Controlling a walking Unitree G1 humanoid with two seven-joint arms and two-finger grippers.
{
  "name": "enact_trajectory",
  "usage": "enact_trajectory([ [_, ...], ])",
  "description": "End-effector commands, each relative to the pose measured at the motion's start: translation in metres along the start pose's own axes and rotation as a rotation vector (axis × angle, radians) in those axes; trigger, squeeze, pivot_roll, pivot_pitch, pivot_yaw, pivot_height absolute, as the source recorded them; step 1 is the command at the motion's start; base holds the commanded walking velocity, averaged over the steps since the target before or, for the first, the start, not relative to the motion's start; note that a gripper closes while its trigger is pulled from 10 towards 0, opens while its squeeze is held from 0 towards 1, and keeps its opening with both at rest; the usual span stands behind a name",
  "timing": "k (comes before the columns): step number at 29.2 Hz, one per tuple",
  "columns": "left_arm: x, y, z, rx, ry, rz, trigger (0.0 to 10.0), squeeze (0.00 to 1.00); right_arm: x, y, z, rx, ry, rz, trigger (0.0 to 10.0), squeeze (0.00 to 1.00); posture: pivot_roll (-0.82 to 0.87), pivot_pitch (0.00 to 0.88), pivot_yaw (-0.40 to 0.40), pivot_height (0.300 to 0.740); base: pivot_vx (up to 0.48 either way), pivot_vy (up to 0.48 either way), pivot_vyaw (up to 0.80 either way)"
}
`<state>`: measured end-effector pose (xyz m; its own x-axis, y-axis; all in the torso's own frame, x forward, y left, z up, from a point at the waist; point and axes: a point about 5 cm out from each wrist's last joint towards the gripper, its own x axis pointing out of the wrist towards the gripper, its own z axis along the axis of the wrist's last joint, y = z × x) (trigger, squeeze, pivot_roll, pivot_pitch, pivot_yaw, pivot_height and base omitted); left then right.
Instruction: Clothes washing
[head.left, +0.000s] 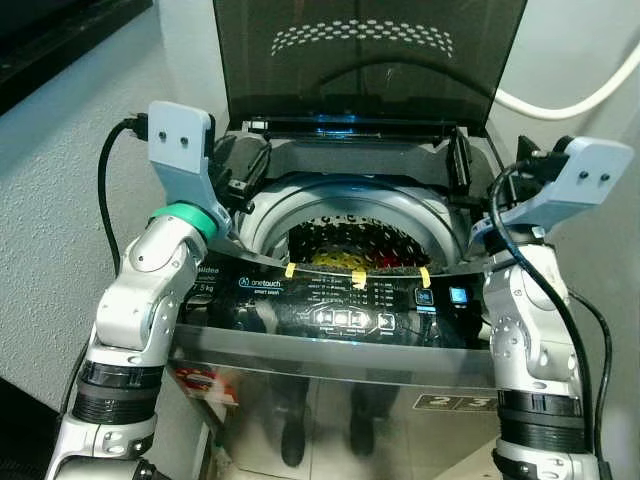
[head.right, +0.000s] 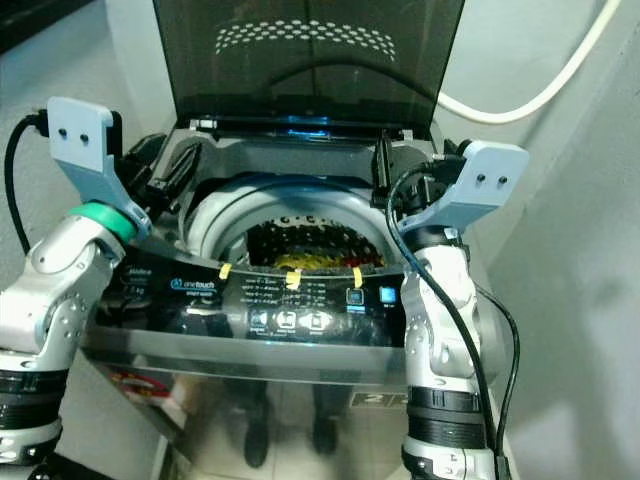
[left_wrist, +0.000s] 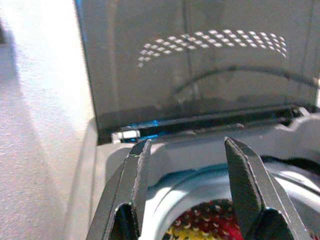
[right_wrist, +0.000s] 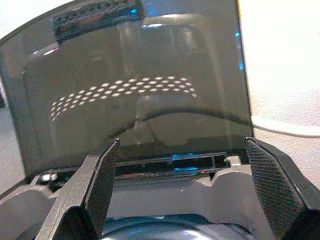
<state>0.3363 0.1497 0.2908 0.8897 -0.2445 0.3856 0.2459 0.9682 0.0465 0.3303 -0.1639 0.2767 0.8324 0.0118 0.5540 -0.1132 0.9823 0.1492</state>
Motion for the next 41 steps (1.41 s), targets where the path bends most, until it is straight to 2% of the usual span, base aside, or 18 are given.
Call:
enact_trajectory([
  [1,0.001,0.003,0.000,0.004,-0.010,0.026,10.0,0.00,0.001,0.005,-0.001,-0.005,0.011,0.018,10.0,0.00,0.02,0.021,0.051,0.740,0.000,0.000,0.00],
  [18,0.003,0.002,-0.008,0.000,-0.008,0.069,10.0,0.00,-0.001,0.016,-0.002,-0.017,0.016,0.052,10.0,0.00,0.01,0.034,0.044,0.740,0.000,0.000,0.00],
  [41,0.006,0.000,-0.010,-0.006,-0.013,0.061,10.0,0.00,-0.004,0.019,-0.003,-0.033,0.023,0.078,10.0,0.00,0.00,0.031,0.053,0.740,-0.381,0.000,0.00],
])
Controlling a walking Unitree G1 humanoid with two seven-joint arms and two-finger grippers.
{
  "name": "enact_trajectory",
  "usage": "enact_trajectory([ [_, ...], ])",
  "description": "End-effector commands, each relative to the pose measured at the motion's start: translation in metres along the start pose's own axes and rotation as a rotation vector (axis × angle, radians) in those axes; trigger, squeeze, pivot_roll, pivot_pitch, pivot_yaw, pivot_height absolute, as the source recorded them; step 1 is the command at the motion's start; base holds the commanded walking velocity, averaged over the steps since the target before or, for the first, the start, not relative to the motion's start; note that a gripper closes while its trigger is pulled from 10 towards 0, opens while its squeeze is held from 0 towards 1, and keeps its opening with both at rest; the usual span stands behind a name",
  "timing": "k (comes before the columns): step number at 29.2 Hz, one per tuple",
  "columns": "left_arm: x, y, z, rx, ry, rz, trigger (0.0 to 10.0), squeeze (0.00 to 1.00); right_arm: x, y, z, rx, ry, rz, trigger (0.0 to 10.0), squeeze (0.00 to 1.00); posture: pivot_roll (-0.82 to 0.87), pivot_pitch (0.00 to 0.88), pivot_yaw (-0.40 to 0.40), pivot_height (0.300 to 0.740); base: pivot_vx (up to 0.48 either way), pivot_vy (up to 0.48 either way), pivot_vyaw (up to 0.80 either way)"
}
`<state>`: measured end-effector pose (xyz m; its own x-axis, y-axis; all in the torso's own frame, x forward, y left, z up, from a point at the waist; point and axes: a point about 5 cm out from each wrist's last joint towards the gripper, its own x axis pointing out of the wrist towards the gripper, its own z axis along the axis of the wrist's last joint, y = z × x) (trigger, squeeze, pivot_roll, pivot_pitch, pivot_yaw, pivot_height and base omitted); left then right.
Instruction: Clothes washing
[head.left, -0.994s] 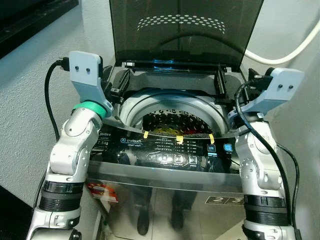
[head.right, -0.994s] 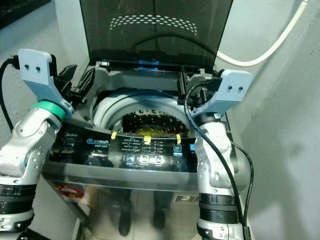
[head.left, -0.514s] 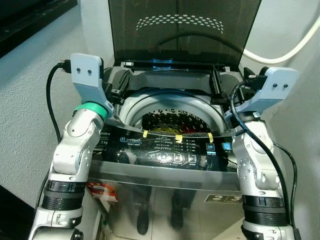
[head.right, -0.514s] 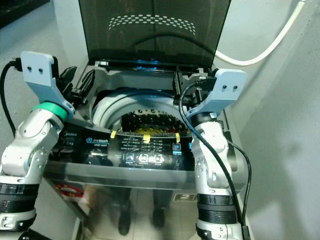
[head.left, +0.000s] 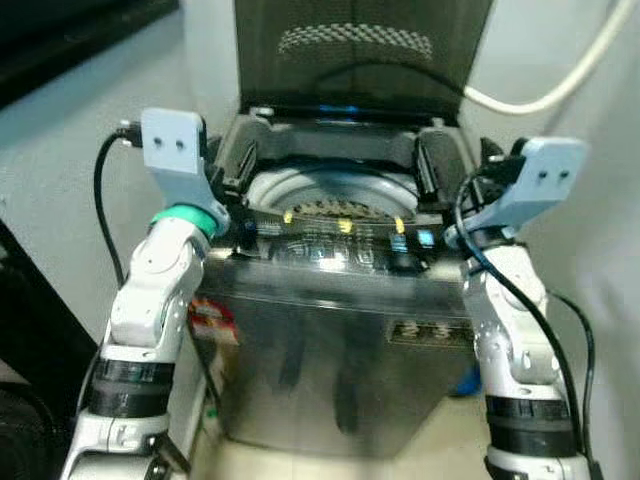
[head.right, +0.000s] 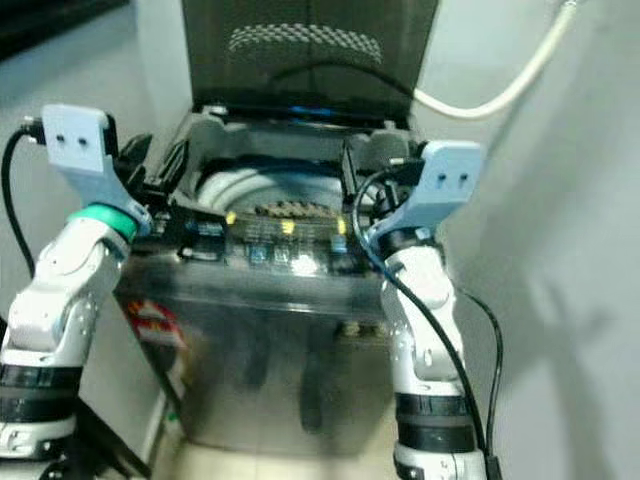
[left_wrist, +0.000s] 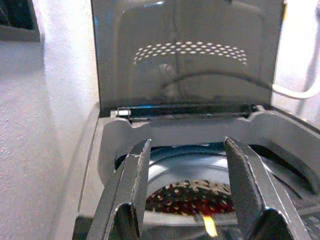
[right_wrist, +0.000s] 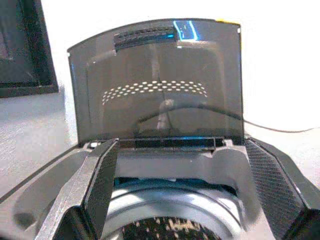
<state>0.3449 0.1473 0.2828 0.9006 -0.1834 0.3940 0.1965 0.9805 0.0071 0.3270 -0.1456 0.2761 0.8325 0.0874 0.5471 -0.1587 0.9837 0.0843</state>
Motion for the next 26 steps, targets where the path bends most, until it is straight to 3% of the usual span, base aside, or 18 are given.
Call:
enact_trajectory([
  [1,0.0010,0.0001,0.0010,0.010,-0.006,-0.001,10.0,0.00,-0.0008,0.0012,-0.0004,-0.003,0.004,0.005,10.0,0.00,0.00,0.031,0.053,0.740,-0.394,0.000,0.00],
  [9,0.0024,-0.0007,0.0008,0.008,-0.007,-0.005,10.0,0.00,-0.0014,0.0030,-0.0008,-0.012,0.005,0.016,10.0,0.00,0.00,0.030,0.054,0.740,-0.388,0.000,0.00],
  [16,0.0031,-0.0020,0.0004,0.003,-0.007,-0.009,10.0,0.00,-0.0019,0.0046,-0.0013,-0.033,0.009,0.029,10.0,0.00,0.00,0.029,0.054,0.740,0.000,0.000,0.00],
  [26,0.0034,-0.0067,-0.0014,-0.006,-0.004,-0.028,10.0,0.00,-0.0030,0.0065,-0.0019,-0.073,0.014,0.061,10.0,0.00,-0.01,0.026,0.054,0.740,0.000,0.000,0.72],
])
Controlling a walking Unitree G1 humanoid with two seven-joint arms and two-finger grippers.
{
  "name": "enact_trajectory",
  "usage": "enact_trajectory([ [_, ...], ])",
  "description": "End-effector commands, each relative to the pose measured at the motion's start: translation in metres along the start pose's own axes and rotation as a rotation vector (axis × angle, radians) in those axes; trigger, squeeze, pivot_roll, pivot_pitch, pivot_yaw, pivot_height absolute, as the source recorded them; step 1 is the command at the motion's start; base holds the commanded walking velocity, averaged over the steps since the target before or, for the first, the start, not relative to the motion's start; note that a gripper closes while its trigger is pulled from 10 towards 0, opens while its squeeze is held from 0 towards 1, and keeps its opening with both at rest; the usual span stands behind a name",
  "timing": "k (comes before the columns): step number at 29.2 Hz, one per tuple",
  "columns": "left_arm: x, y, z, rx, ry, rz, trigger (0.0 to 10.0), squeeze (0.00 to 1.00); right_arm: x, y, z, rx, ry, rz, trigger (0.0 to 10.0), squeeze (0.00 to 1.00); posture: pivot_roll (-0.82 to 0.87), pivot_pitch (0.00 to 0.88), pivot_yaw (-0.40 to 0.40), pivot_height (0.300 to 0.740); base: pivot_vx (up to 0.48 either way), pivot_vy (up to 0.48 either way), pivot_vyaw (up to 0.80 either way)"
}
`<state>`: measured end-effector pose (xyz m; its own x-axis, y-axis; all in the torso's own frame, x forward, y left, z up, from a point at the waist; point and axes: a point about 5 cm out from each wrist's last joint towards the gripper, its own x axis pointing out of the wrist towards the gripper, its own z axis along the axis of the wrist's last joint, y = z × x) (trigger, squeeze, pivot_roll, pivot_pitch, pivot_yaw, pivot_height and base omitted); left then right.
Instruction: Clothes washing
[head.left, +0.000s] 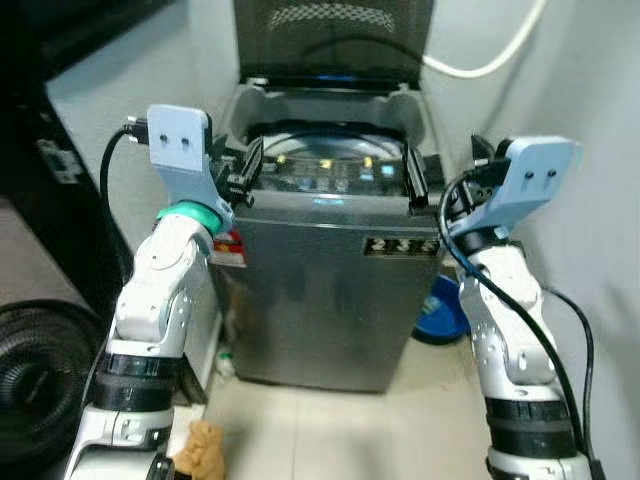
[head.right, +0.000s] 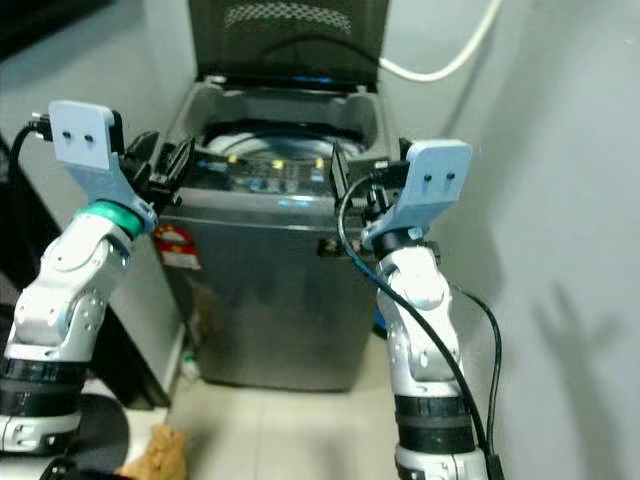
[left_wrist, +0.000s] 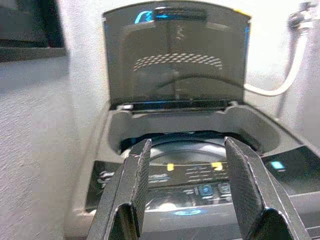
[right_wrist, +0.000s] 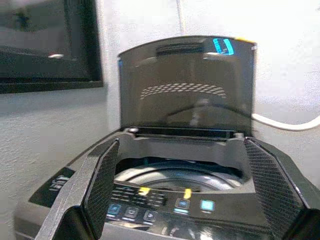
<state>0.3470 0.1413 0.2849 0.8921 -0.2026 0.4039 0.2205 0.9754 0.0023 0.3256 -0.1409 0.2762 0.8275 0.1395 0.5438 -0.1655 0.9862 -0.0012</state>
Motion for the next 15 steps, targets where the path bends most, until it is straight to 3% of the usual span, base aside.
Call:
enact_trajectory([
  [1,-0.0004,-0.0011,-0.0022,0.008,0.007,-0.007,10.0,0.00,-0.0022,0.0019,-0.0020,-0.005,0.007,0.009,10.0,0.00,-0.01,0.026,0.054,0.740,0.000,0.000,0.80],
  [15,-0.0015,-0.0059,-0.0036,0.005,0.009,-0.027,10.0,0.00,-0.0032,0.0073,-0.0018,0.006,0.001,0.058,10.0,0.00,-0.01,0.028,0.053,0.740,0.000,0.000,0.79],
])
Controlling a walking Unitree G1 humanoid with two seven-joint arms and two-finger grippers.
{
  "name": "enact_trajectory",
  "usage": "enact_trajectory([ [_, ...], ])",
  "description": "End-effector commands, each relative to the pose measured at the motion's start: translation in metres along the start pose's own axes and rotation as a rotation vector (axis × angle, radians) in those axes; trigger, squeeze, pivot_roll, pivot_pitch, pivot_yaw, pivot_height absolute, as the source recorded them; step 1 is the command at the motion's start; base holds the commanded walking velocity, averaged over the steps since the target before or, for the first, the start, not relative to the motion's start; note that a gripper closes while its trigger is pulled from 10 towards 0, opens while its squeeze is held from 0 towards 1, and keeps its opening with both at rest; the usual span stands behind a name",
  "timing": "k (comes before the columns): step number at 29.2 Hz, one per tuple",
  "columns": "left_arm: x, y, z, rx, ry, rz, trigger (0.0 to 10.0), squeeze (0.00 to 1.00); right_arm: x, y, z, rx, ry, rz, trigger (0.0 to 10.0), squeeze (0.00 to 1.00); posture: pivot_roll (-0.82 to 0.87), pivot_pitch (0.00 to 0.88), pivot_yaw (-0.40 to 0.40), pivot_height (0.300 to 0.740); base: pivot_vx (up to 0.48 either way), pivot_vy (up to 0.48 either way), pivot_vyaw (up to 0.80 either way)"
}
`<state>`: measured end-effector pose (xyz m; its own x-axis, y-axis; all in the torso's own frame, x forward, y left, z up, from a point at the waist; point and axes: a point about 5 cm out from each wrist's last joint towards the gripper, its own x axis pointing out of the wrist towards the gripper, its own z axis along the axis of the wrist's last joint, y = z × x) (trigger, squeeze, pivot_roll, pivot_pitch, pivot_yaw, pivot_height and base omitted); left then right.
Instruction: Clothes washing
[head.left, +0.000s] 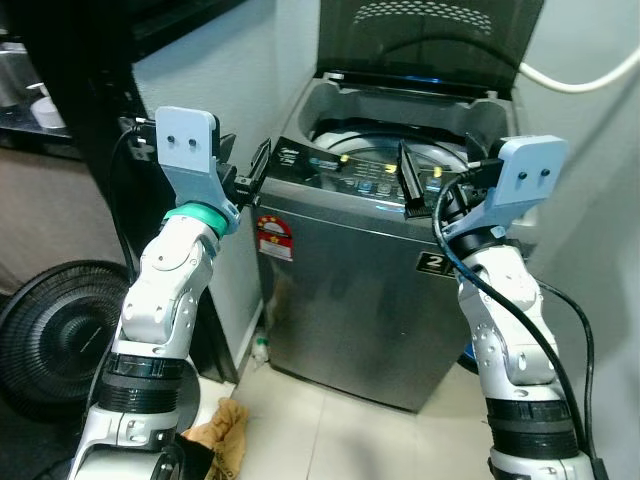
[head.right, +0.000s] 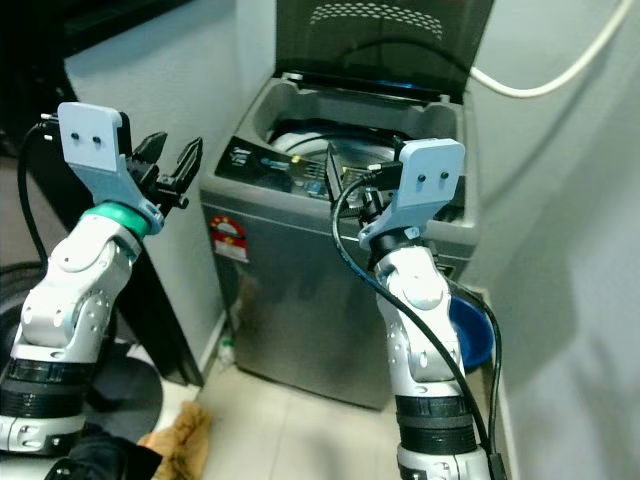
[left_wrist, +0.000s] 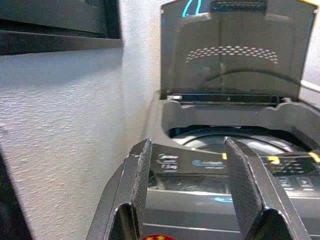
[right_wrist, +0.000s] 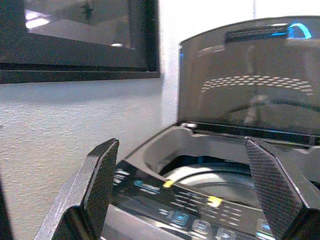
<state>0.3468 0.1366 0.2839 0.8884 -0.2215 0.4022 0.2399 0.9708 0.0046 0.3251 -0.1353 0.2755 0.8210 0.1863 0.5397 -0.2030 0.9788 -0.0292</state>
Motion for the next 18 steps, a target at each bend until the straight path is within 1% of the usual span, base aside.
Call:
enact_trajectory([
  [1,-0.0018,-0.0014,-0.0024,0.011,0.008,-0.008,10.0,0.00,-0.0035,0.0027,-0.0010,0.011,-0.003,0.018,10.0,0.00,-0.01,0.028,0.053,0.740,0.000,0.000,0.78],
  [5,-0.0020,-0.0016,-0.0026,0.011,0.009,-0.008,10.0,0.00,-0.0044,0.0039,-0.0012,0.018,-0.003,0.030,10.0,0.00,-0.01,0.031,0.054,0.740,0.000,0.000,0.77],
  [18,-0.0013,-0.0019,-0.0023,0.008,0.008,-0.010,10.0,0.00,-0.0048,0.0010,-0.0016,0.017,0.000,0.013,10.0,0.00,-0.01,0.035,0.055,0.740,0.000,0.000,0.77],
])
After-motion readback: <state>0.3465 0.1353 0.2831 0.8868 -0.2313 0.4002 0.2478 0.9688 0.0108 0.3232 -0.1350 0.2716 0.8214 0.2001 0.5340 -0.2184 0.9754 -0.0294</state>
